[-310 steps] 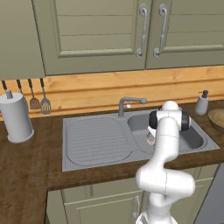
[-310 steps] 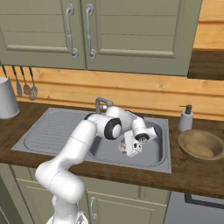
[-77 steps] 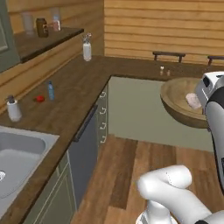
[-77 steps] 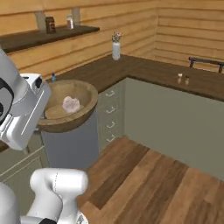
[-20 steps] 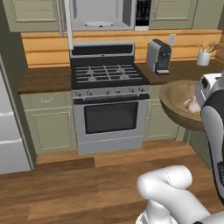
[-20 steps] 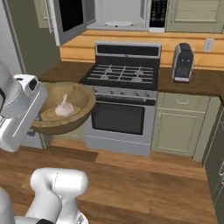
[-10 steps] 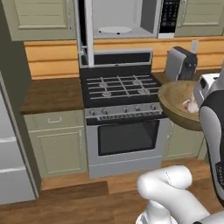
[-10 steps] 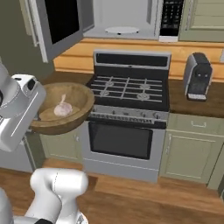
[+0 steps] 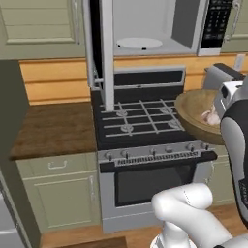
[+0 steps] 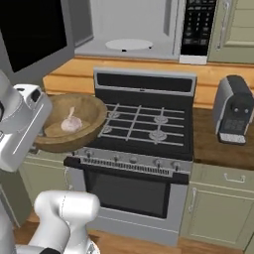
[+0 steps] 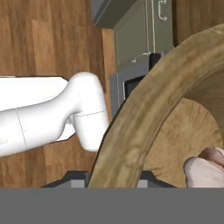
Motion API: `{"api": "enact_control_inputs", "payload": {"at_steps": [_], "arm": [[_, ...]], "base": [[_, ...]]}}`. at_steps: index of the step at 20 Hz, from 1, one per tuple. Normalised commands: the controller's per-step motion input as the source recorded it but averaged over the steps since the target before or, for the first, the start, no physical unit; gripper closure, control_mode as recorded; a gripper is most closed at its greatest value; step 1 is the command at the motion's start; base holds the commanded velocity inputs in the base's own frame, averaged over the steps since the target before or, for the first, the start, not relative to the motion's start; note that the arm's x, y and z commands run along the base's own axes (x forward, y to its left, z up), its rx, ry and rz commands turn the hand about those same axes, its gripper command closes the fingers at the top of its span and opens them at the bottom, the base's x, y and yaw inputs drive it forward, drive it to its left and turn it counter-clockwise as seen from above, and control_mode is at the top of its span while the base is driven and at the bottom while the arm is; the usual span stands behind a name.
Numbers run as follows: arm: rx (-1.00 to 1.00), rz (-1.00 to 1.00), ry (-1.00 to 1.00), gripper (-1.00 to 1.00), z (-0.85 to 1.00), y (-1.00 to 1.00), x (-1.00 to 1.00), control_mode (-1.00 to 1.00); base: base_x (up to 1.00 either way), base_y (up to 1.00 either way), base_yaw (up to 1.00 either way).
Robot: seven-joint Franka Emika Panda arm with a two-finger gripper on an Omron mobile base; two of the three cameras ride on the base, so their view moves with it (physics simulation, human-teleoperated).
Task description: Pick the garlic from the sink and place it in the bowl. Then pick the bowl and place it in the microwave. Then close the microwave door and press the start button.
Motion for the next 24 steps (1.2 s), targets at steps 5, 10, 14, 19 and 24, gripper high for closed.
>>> {"api": "enact_control_inputs", "payload": {"at_steps": [5,10,14,19,24], "arm": [[0.00,0.00,0.00,1.00,0.00,0.00,0.00,1.00],[0.00,0.00,0.00,1.00,0.00,0.00,0.00,1.00],[0.00,0.00,0.00,1.00,0.00,0.00,0.00,1.00],[0.00,0.00,0.00,1.00,0.00,0.00,0.00,1.00],[0.04,0.03,-0.09,1.00,0.38,0.22,0.39,-1.00]], "base": [[0.58,-0.48,-0.01],[0.33,-0.48,-0.04],[0.44,-0.11,0.00],[0.33,0.00,0.00],[0.03,0.00,0.00]]}}
